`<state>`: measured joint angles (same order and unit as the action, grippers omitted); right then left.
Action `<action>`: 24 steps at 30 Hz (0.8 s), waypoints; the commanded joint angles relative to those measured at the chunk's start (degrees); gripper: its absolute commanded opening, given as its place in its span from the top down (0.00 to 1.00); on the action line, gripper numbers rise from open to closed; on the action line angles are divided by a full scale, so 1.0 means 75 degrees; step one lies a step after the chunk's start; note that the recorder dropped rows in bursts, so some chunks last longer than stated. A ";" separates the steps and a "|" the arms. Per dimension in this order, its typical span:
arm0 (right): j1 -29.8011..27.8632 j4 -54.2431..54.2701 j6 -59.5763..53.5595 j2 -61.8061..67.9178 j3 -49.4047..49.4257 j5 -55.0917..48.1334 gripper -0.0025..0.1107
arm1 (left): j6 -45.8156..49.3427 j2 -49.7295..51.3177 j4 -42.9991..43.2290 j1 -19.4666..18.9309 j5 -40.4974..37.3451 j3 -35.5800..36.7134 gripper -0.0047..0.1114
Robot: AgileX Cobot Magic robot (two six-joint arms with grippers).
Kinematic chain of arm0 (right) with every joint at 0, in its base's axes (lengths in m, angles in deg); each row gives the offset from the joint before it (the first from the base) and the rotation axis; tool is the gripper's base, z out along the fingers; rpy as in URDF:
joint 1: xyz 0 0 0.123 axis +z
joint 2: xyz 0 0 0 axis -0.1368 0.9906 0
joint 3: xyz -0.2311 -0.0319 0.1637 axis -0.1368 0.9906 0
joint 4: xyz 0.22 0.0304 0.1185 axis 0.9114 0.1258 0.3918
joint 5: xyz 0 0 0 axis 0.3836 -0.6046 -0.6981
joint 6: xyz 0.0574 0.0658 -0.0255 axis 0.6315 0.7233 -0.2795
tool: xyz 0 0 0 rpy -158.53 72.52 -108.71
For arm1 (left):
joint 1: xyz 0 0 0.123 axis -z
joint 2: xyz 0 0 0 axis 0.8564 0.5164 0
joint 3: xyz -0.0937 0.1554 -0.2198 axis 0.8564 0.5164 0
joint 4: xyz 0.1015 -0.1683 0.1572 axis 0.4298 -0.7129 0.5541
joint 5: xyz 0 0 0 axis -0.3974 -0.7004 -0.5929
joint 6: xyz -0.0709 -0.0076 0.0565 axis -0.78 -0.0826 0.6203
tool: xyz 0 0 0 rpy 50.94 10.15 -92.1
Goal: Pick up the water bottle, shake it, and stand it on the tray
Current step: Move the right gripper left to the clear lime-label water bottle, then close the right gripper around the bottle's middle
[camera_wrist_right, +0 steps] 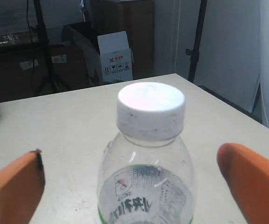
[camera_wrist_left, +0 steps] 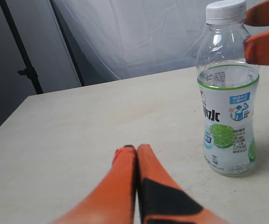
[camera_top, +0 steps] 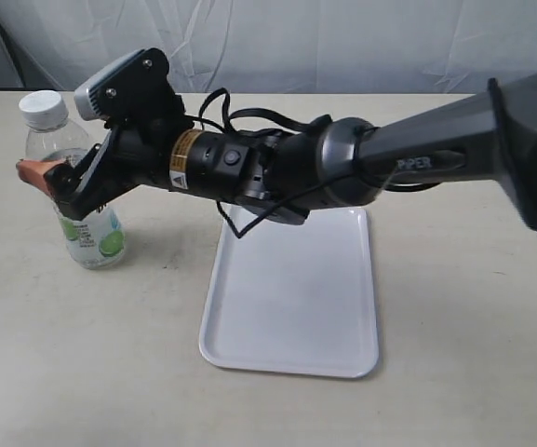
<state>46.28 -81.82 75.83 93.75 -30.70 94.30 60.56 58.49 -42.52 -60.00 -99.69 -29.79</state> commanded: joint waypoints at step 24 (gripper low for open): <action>0.0482 -0.0158 0.0576 0.1939 -0.1863 -0.0295 0.06 | -0.0035 -0.0035 -0.0030 0.0003 0.0033 0.0029 0.96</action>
<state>49.13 -78.51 80.18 108.48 -44.47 91.09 60.56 58.49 -42.52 -60.00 -99.69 -29.79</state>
